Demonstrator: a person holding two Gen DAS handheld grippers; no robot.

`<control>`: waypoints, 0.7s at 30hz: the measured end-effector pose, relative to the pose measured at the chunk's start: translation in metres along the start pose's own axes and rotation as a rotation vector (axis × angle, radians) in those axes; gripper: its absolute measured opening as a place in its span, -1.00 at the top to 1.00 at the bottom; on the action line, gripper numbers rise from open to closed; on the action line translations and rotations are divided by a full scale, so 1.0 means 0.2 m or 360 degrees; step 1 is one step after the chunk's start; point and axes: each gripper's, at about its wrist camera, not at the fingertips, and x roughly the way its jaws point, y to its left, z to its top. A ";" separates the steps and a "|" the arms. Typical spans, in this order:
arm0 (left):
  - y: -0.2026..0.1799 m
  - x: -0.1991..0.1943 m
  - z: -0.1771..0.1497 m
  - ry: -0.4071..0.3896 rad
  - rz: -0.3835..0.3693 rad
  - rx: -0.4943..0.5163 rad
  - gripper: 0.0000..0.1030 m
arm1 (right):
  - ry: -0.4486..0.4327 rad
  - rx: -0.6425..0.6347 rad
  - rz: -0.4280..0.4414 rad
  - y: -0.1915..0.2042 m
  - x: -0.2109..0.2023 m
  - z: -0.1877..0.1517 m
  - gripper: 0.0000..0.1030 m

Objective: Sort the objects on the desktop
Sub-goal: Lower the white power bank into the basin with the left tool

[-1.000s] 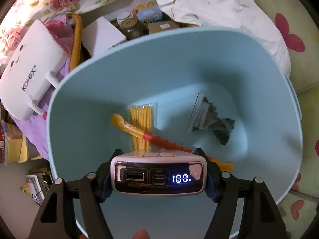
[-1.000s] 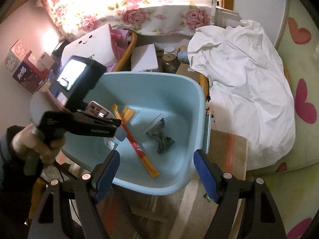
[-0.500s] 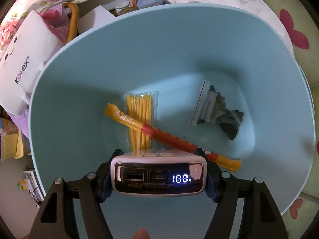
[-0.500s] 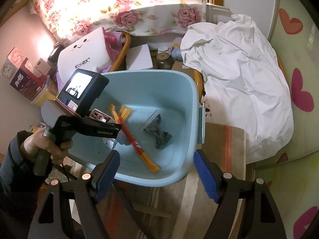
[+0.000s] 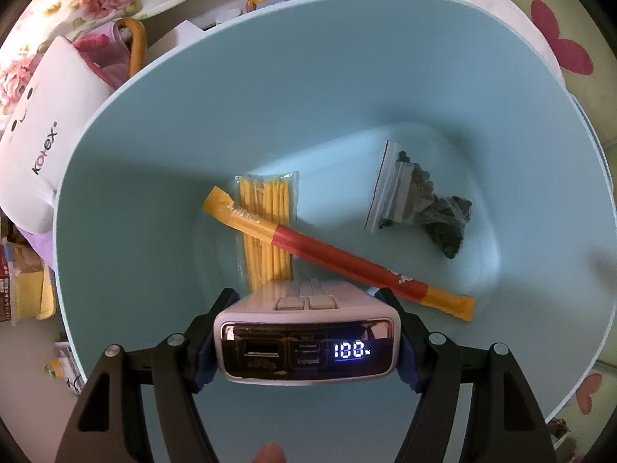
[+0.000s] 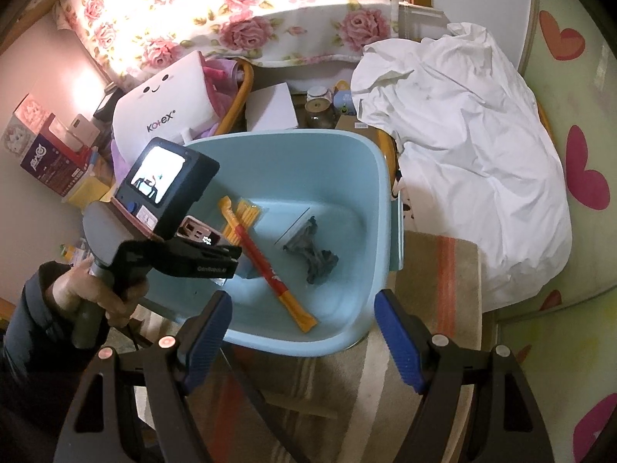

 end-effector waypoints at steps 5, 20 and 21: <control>0.00 -0.01 0.00 0.0003 0.0016 -0.0011 -0.48 | 0.0012 -0.0004 0.0008 0.00 0.00 -0.02 -0.55; 0.00 -0.14 0.02 -0.0099 0.0012 -0.0037 -0.64 | 0.0014 -0.0010 0.0026 0.00 -0.01 -0.03 -0.55; 0.00 -0.15 0.01 -0.0097 0.0016 -0.0034 -0.64 | 0.0014 -0.0008 0.0025 0.00 -0.01 -0.03 -0.55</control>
